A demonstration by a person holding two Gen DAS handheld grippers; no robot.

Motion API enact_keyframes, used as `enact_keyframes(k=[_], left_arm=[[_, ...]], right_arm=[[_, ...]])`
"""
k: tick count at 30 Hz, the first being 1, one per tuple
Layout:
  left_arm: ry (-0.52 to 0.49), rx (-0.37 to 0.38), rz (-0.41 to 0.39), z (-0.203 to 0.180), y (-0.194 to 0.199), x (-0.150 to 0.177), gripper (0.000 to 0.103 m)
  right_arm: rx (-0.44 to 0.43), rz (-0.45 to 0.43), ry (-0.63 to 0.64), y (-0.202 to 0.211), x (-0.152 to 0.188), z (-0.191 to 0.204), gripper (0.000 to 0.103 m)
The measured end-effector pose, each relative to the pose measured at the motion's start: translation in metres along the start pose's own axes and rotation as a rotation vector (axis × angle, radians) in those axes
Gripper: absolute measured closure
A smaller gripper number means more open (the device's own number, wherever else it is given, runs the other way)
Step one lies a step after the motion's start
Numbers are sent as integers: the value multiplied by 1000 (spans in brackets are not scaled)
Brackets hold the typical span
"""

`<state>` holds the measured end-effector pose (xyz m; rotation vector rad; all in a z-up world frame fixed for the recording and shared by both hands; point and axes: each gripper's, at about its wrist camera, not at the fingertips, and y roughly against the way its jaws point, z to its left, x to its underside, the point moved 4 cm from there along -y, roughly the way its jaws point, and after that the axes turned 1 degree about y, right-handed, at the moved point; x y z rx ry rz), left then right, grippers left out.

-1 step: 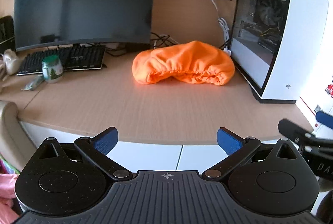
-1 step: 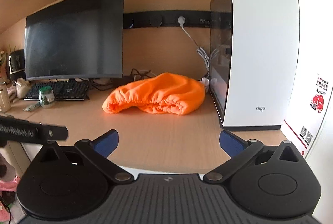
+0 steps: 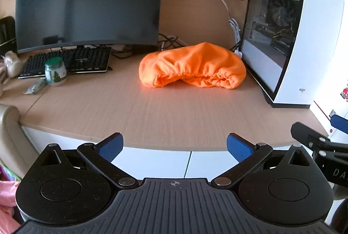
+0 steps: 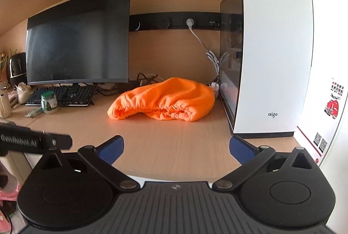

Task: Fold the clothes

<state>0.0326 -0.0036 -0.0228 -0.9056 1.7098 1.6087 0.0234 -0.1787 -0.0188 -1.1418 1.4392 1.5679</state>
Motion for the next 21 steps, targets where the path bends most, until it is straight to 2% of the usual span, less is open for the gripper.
enact_keyframes(k=[2,3,5,10,21], left_arm=[[6,10,4,-3,0,0,0],[0,14,-19,-5,5,2,0],[14,26,-2,-2,5,0,0],[4,2,0,-2,8,-1,0],[-6,-10,4,-2,7,3,0]], right_arm=[[-3,17,-9,-2,0,-1,0],[-4,25,-14,-3,-1,-1,0],[-7,42,-23,-5,-1,-1,0],[-26,55,-65,-10,-2,-6,0],[-29,64,-70,-11,2,0,0]])
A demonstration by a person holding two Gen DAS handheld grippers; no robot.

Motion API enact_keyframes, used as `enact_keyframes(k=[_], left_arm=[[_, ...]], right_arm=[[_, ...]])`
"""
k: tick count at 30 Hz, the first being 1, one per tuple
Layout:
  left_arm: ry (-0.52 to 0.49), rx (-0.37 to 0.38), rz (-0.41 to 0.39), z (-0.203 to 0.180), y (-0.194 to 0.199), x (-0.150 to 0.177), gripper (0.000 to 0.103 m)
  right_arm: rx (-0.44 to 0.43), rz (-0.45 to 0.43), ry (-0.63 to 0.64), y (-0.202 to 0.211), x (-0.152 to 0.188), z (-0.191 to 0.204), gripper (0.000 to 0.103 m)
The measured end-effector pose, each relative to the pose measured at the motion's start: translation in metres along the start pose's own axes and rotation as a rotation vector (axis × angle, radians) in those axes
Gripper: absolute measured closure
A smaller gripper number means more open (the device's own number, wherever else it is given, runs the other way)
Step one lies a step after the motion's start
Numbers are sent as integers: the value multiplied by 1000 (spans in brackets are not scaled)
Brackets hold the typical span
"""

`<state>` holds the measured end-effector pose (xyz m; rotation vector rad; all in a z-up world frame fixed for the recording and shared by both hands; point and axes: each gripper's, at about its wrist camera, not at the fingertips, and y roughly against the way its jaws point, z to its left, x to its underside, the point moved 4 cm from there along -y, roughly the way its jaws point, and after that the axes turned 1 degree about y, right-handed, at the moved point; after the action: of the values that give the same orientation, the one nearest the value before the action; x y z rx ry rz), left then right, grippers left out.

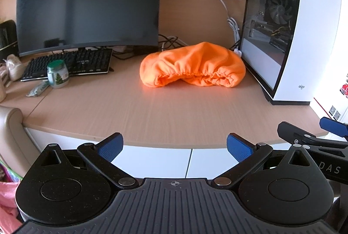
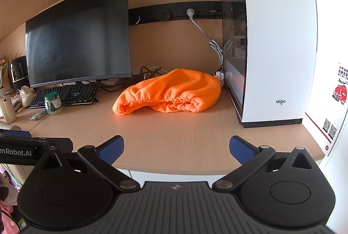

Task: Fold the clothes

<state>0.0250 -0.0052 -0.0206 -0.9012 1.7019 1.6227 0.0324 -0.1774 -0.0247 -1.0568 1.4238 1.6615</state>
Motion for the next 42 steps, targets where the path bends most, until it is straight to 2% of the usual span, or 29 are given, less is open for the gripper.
enact_keyframes(k=[25,42], left_arm=[[-11,3,-109,-2,24,-8,0],[-8,-12,-85,0,17,-9,0]], right_arm=[[-3,-59,2,18,-10,-3,0],[-12,-48,-4,18,-11,-1,0]])
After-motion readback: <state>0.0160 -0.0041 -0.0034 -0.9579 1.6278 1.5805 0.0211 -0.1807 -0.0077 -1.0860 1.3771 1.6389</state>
